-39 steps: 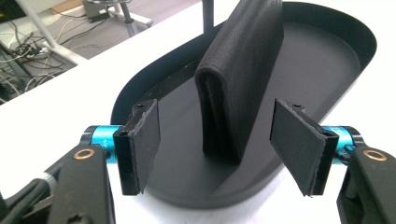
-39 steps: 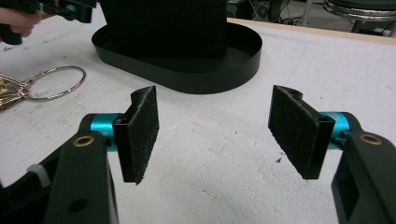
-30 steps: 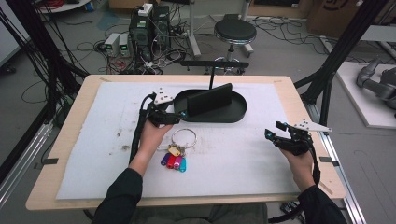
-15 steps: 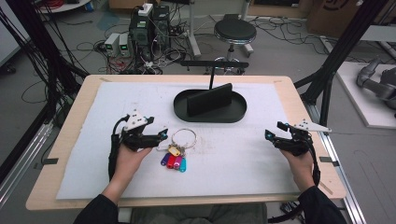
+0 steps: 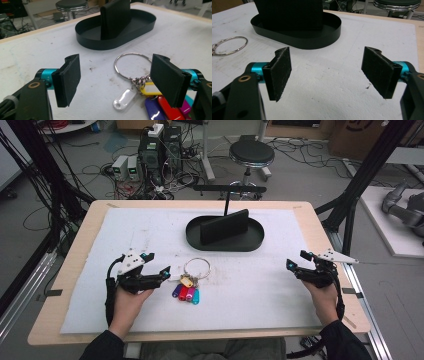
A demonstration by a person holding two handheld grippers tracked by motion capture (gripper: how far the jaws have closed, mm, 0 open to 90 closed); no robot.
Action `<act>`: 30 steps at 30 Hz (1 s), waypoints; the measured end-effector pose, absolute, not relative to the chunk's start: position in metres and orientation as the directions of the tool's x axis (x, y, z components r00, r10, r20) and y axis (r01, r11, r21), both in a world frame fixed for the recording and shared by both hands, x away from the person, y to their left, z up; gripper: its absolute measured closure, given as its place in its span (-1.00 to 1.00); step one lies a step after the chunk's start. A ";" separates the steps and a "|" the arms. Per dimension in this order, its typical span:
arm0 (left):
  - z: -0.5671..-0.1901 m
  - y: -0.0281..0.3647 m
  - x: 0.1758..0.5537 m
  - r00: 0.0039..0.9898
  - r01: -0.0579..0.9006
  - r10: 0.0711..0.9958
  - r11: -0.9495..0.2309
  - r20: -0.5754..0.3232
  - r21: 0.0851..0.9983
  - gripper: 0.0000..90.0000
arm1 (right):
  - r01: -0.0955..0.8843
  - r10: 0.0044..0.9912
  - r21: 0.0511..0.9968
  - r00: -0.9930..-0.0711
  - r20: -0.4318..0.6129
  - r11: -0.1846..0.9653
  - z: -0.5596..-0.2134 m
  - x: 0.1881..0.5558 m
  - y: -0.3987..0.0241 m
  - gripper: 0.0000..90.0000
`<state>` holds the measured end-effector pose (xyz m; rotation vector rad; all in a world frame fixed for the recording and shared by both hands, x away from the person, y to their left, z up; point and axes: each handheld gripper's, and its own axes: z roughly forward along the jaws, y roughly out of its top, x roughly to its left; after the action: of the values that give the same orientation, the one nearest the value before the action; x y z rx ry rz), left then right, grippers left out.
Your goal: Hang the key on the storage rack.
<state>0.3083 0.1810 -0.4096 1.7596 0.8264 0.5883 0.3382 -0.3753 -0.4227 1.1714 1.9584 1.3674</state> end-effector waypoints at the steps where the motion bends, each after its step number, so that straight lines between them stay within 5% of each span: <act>1: -0.410 0.182 0.309 0.643 0.250 0.766 -0.196 -0.011 0.948 -0.45 | 0.367 0.850 0.919 -0.521 0.078 0.140 -0.423 0.339 -0.376 -0.47; 18: -0.427 0.181 0.334 0.633 0.354 0.767 -0.166 -0.105 0.920 -0.25 | 0.377 0.849 0.912 -0.524 0.068 0.160 -0.424 0.340 -0.380 -0.52; 30: -0.433 0.158 0.350 0.666 0.387 0.739 -0.223 -0.104 0.895 0.07 | 0.396 0.856 0.904 -0.511 0.072 0.160 -0.427 0.339 -0.383 -0.52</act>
<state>0.3500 0.1576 -0.4329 1.8410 0.8921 0.4228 0.3390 -0.3829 -0.4269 1.1854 1.9803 1.3209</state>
